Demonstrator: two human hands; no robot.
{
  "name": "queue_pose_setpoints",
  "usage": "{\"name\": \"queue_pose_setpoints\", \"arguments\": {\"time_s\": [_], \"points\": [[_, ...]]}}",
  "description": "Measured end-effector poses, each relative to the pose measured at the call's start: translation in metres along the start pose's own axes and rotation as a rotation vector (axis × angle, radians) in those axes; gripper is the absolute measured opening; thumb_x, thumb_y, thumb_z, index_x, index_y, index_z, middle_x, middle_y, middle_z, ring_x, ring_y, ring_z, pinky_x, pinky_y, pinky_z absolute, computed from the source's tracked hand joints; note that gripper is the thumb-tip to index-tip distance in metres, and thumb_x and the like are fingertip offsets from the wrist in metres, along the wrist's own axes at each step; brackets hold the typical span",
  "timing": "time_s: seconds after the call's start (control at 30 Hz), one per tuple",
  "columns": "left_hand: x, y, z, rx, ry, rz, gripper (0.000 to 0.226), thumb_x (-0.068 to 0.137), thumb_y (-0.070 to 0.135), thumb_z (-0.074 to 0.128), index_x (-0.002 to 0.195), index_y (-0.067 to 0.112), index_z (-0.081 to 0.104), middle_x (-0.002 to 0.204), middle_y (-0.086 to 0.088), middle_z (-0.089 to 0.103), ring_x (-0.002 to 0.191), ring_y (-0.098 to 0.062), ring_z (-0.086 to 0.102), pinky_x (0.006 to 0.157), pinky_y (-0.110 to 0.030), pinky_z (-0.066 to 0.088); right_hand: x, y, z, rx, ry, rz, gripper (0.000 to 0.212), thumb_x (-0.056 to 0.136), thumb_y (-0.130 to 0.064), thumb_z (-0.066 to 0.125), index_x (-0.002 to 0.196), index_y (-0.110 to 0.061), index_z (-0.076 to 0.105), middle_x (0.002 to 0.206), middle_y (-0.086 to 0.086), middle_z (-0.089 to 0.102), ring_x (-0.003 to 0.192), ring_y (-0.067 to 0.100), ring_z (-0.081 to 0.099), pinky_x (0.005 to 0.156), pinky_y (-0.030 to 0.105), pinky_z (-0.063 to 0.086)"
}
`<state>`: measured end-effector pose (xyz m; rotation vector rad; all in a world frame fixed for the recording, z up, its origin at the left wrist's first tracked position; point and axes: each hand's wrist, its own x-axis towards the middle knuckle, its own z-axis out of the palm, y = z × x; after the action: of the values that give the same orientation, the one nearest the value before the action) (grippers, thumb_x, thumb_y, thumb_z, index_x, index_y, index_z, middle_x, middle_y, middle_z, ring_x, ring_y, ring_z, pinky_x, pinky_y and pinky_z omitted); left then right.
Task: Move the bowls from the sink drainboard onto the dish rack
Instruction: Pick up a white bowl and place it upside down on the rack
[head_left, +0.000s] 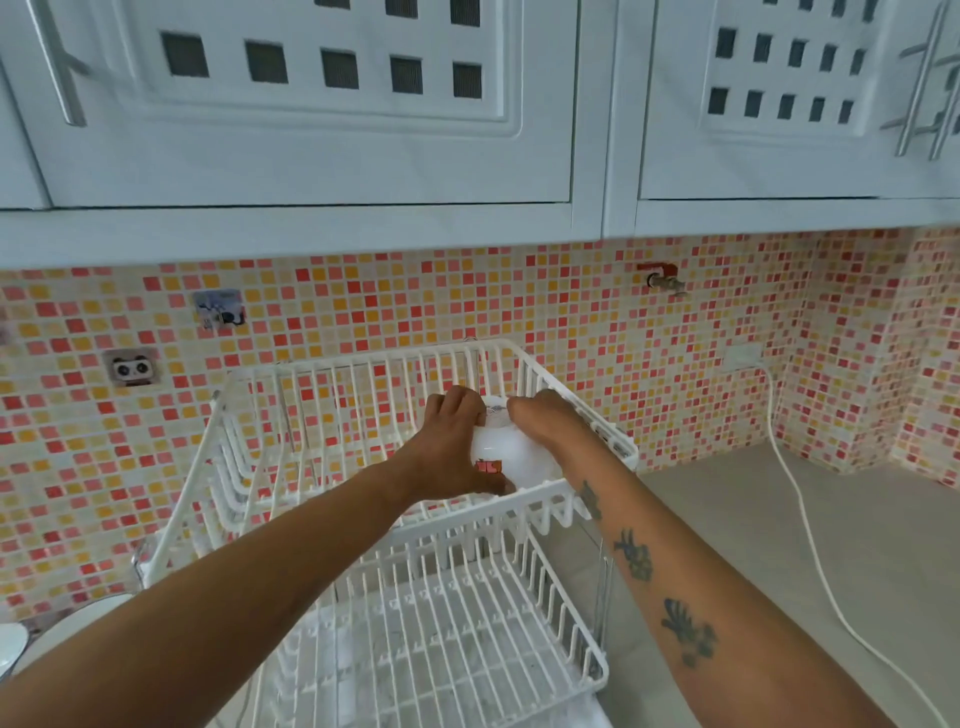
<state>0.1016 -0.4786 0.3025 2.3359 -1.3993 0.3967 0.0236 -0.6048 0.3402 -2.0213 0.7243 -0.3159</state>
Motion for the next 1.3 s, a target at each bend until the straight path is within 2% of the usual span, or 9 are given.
{"name": "queue_pose_setpoints", "arguments": {"time_s": [0.17, 0.33, 0.43, 0.57, 0.7, 0.83, 0.97, 1.13, 1.3], "points": [[0.001, -0.003, 0.001, -0.058, -0.021, -0.016, 0.076, 0.060, 0.048, 0.084, 0.112, 0.011, 0.042, 0.117, -0.003, 0.036, 0.102, -0.022, 0.027, 0.090, -0.029, 0.034, -0.001, -0.002, 0.002, -0.010, -0.002, 0.010, 0.043, 0.095, -0.025, 0.038, 0.130, -0.003, 0.047, 0.102, 0.009, 0.051, 0.084, 0.020, 0.052, 0.070, 0.028, 0.040], [0.001, -0.002, -0.001, -0.085, -0.033, -0.031, 0.075, 0.063, 0.046, 0.084, 0.113, 0.010, 0.041, 0.124, -0.006, 0.035, 0.108, -0.024, 0.028, 0.092, -0.030, 0.033, -0.001, 0.001, 0.002, -0.032, 0.027, -0.021, 0.048, 0.096, -0.029, 0.039, 0.136, -0.003, 0.042, 0.101, 0.007, 0.049, 0.071, 0.013, 0.048, 0.066, 0.028, 0.039], [-0.001, 0.002, -0.011, -0.056, -0.059, -0.013, 0.078, 0.064, 0.046, 0.083, 0.117, 0.010, 0.040, 0.141, -0.006, 0.025, 0.125, -0.025, 0.024, 0.103, -0.043, 0.039, -0.003, -0.004, 0.004, -0.084, 0.089, -0.101, 0.046, 0.096, -0.028, 0.042, 0.133, -0.001, 0.048, 0.113, 0.010, 0.058, 0.075, 0.017, 0.054, 0.057, 0.023, 0.038], [-0.009, 0.004, -0.050, 0.110, -0.021, 0.070, 0.080, 0.067, 0.054, 0.078, 0.122, 0.013, 0.038, 0.152, -0.004, 0.015, 0.138, -0.027, 0.015, 0.108, -0.048, 0.038, -0.015, -0.021, 0.007, -0.069, 0.342, -0.391, 0.039, 0.096, -0.021, 0.050, 0.131, -0.006, 0.057, 0.142, 0.009, 0.050, 0.126, 0.026, 0.053, 0.100, 0.030, 0.042], [-0.044, -0.011, -0.111, 0.055, 0.235, 0.064, 0.060, 0.080, 0.049, 0.069, 0.116, 0.010, 0.042, 0.147, -0.007, 0.026, 0.136, -0.027, 0.022, 0.108, -0.039, 0.035, -0.047, -0.064, 0.034, 0.002, 0.388, -0.652, 0.030, 0.094, -0.014, 0.051, 0.119, -0.007, 0.065, 0.133, 0.008, 0.056, 0.126, 0.023, 0.052, 0.104, 0.028, 0.038], [-0.102, -0.049, -0.162, -0.052, 0.487, -0.082, 0.039, 0.086, 0.032, 0.064, 0.106, 0.003, 0.047, 0.125, -0.010, 0.040, 0.112, -0.018, 0.034, 0.093, -0.022, 0.028, -0.096, -0.126, 0.109, 0.261, 0.225, -0.796, 0.024, 0.093, -0.015, 0.049, 0.103, -0.009, 0.070, 0.107, 0.005, 0.066, 0.094, 0.011, 0.061, 0.080, 0.022, 0.044], [-0.187, -0.104, -0.207, -0.134, 0.710, -0.353, 0.022, 0.090, 0.017, 0.056, 0.101, -0.002, 0.054, 0.106, -0.007, 0.044, 0.100, -0.019, 0.043, 0.083, -0.016, 0.032, -0.147, -0.179, 0.208, 0.542, 0.027, -0.764, 0.016, 0.093, -0.019, 0.053, 0.082, -0.013, 0.062, 0.069, -0.011, 0.057, 0.057, -0.012, 0.053, 0.060, 0.011, 0.040], [-0.309, -0.180, -0.245, -0.183, 0.839, -0.766, 0.029, 0.084, 0.015, 0.039, 0.088, -0.008, 0.056, 0.100, -0.025, 0.058, 0.097, -0.036, 0.053, 0.087, -0.043, 0.042, -0.204, -0.213, 0.332, 0.618, -0.245, -0.720, 0.019, 0.092, -0.021, 0.051, 0.086, -0.009, 0.064, 0.074, -0.011, 0.059, 0.064, 0.000, 0.052, 0.061, 0.020, 0.042], [-0.421, -0.228, -0.250, -0.270, 0.815, -1.121, 0.027, 0.084, 0.025, 0.038, 0.086, 0.004, 0.054, 0.080, -0.012, 0.054, 0.080, -0.027, 0.050, 0.073, -0.036, 0.037, -0.238, -0.213, 0.454, 0.511, -0.518, -0.495, 0.021, 0.085, -0.019, 0.054, 0.064, -0.019, 0.056, 0.065, 0.000, 0.056, 0.061, 0.016, 0.049, 0.060, 0.030, 0.040]]}}
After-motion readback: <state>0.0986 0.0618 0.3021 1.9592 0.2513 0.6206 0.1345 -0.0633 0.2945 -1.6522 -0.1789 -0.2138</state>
